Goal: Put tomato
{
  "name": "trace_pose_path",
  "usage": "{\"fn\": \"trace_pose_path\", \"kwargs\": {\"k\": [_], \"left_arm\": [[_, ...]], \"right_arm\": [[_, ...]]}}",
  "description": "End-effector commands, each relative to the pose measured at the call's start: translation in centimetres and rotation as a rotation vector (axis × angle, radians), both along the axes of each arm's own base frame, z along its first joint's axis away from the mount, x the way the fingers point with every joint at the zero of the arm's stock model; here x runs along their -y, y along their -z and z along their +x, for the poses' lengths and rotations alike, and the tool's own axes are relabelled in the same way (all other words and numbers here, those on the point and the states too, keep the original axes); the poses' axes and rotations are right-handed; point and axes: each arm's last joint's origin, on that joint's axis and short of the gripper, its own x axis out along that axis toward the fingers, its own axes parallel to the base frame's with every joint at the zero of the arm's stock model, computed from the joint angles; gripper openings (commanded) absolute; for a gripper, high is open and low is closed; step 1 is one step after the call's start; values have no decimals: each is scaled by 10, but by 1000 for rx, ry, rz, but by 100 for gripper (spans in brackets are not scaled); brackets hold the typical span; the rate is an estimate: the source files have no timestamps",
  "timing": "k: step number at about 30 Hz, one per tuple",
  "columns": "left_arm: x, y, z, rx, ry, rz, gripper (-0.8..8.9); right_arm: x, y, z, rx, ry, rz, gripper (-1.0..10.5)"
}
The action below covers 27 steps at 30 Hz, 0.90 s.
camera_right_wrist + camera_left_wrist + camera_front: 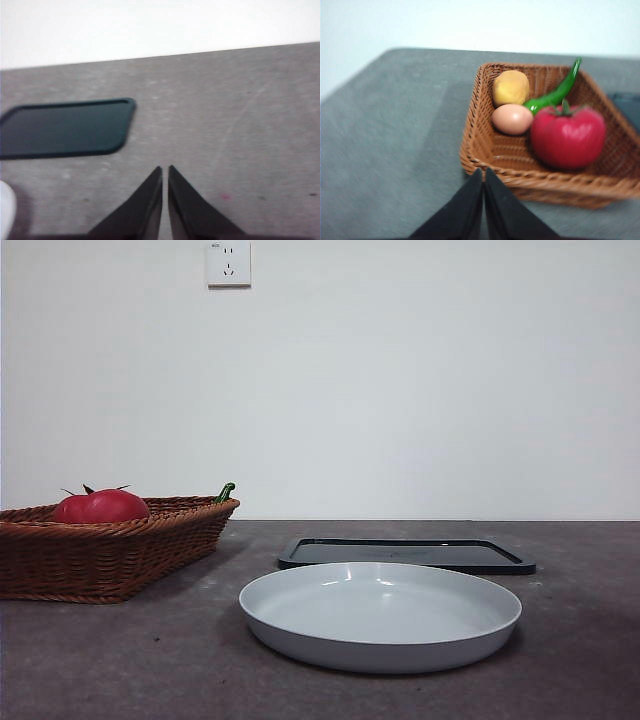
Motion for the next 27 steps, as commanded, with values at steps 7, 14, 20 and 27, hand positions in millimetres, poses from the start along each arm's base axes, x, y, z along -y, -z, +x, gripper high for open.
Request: {"fn": "trace_pose_path", "kwargs": {"k": [7, 14, 20, 27], "left_arm": [[0, 5, 0, -30, -48, -307, 7], [0, 5, -1, -60, -66, -390, 9], [2, 0, -4, -103, -29, -420, 10], [3, -30, -9, -37, 0, -438, 10]], "right_arm": [[-1, -1, 0, 4, -35, 120, 10], [-3, 0, 0, -19, -84, 196, 10], [-4, -13, -5, -42, -102, 212, 10], [-4, -47, -14, 21, -109, 201, 10]]}}
